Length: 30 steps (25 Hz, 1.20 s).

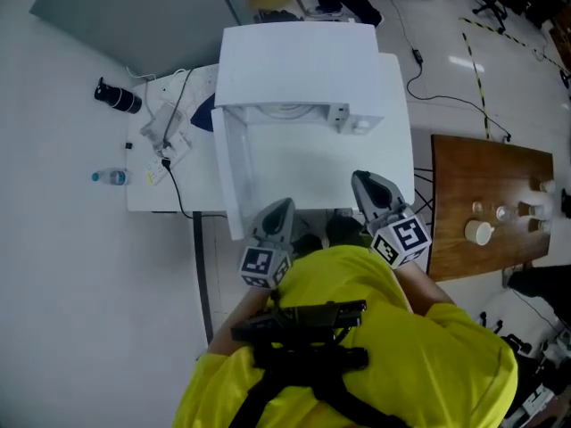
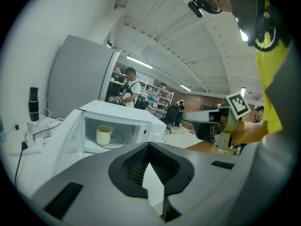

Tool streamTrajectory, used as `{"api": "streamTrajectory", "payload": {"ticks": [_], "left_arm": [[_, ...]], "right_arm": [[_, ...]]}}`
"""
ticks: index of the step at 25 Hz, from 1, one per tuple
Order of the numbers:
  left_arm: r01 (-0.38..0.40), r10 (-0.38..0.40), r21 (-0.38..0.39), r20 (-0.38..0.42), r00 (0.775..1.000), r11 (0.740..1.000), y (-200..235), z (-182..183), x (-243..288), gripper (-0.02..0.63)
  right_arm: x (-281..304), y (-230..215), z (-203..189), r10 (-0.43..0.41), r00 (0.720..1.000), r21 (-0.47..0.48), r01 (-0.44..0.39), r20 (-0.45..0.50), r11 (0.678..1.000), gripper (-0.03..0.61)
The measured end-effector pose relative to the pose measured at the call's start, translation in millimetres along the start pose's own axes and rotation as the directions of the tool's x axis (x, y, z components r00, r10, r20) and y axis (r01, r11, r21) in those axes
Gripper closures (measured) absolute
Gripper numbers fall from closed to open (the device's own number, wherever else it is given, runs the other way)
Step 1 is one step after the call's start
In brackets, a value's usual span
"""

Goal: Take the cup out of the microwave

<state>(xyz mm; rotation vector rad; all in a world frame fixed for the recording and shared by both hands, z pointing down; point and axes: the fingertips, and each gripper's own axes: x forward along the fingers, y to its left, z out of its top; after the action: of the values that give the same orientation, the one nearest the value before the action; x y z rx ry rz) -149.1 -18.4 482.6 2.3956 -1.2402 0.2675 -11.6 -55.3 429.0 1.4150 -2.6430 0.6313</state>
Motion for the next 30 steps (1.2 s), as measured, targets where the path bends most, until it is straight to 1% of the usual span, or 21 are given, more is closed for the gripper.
{"api": "streamTrajectory", "payload": {"ticks": [1, 2, 3, 5, 6, 7, 9, 10, 11, 12, 13, 15, 17, 19, 21, 24, 27, 30], "left_arm": [[-0.027, 0.027, 0.014, -0.001, 1.0, 1.0, 8.0, -5.8, 20.9, 0.614], [-0.074, 0.074, 0.034, 0.01, 0.997, 0.997, 21.2, -10.8, 43.7, 0.614], [-0.141, 0.14, 0.057, 0.028, 0.99, 0.988, 39.5, -15.2, 67.5, 0.614], [-0.276, 0.272, 0.086, 0.056, 0.961, 0.957, 83.7, -23.9, 116.8, 0.613], [-0.316, 0.311, 0.086, 0.063, 0.948, 0.945, 105.0, -25.7, 142.1, 0.589], [-0.332, 0.327, 0.076, 0.071, 0.942, 0.94, 124.6, -24.5, 167.5, 0.511], [-0.346, 0.343, 0.02, 0.085, 0.936, 0.938, 164.9, -21.0, 212.6, 0.342], [-0.362, 0.362, -0.016, 0.08, 0.929, 0.932, 186.9, -23.5, 230.7, 0.227], [-0.382, 0.384, -0.045, 0.069, 0.921, 0.923, 207.6, -27.6, 246.1, 0.149], [-0.398, 0.401, -0.057, 0.063, 0.914, 0.916, 223.7, -29.0, 258.9, 0.113], [-0.405, 0.408, -0.049, 0.065, 0.911, 0.913, 233.5, -26.2, 269.2, 0.094], [-0.404, 0.403, 0.002, 0.075, 0.912, 0.915, 241.5, -18.1, 285.1, 0.094], [-0.416, 0.412, 0.048, 0.08, 0.908, 0.908, 249.0, -16.5, 298.2, 0.095], [-0.428, 0.423, 0.053, 0.077, 0.903, 0.902, 257.1, -19.0, 310.2, 0.101], [-0.436, 0.431, 0.045, 0.09, 0.898, 0.899, 262.2, -14.9, 318.9, 0.114], [-0.444, 0.437, 0.062, 0.095, 0.894, 0.894, 266.6, -9.3, 327.7, 0.151], [-0.447, 0.442, 0.071, 0.076, 0.894, 0.892, 269.7, -9.5, 330.6, 0.153], [-0.451, 0.445, 0.067, 0.086, 0.891, 0.89, 262.1, -8.2, 323.9, 0.154]], "right_arm": [[2.5, -7.4, -3.4, 0.011, 1.0, 0.007, -0.011, -0.018, 1.0, 0.572], [5.2, -14.8, -7.3, 0.023, 0.999, 0.016, -0.023, -0.035, 1.0, 0.572], [7.6, -22.1, -11.8, 0.036, 0.998, 0.026, -0.035, -0.054, 0.999, 0.572], [10.4, -35.3, -23.7, 0.067, 0.993, 0.05, -0.062, -0.096, 0.997, 0.572], [10.7, -41.0, -31.1, 0.088, 0.989, 0.06, -0.081, -0.117, 0.995, 0.572], [11.0, -46.7, -39.3, 0.112, 0.984, 0.064, -0.104, -0.137, 0.993, 0.572], [12.8, -61.4, -57.6, 0.152, 0.972, 0.066, -0.142, -0.177, 0.988, 0.572], [13.6, -71.2, -66.4, 0.157, 0.968, 0.071, -0.145, -0.194, 0.987, 0.572], [13.8, -81.8, -74.0, 0.151, 0.967, 0.081, -0.137, -0.206, 0.987, 0.572], [13.4, -91.7, -80.3, 0.14, 0.966, 0.094, -0.122, -0.215, 0.988, 0.572], [12.7, -99.6, -85.6, 0.131, 0.966, 0.107, -0.109, -0.224, 0.988, 0.572], [10.9, -108.7, -93.7, 0.126, 0.962, 0.124, -0.098, -0.243, 0.987, 0.572], [8.0, -114.0, -98.9, 0.132, 0.956, 0.136, -0.099, -0.262, 0.986, 0.572], [6.4, -119.2, -100.3, 0.134, 0.952, 0.142, -0.098, -0.274, 0.985, 0.572], [7.3, -125.5, -97.0, 0.126, 0.953, 0.138, -0.09, -0.275, 0.986, 0.572], [7.8, -137.2, -91.9, 0.096, 0.958, 0.141, -0.059, -0.27, 0.988, 0.572], [7.1, -148.4, -90.0, 0.063, 0.961, 0.144, -0.024, -0.271, 0.989, 0.572], [7.0, -153.0, -84.8, 0.044, 0.964, 0.137, -0.008, -0.264, 0.991, 0.572]]}}
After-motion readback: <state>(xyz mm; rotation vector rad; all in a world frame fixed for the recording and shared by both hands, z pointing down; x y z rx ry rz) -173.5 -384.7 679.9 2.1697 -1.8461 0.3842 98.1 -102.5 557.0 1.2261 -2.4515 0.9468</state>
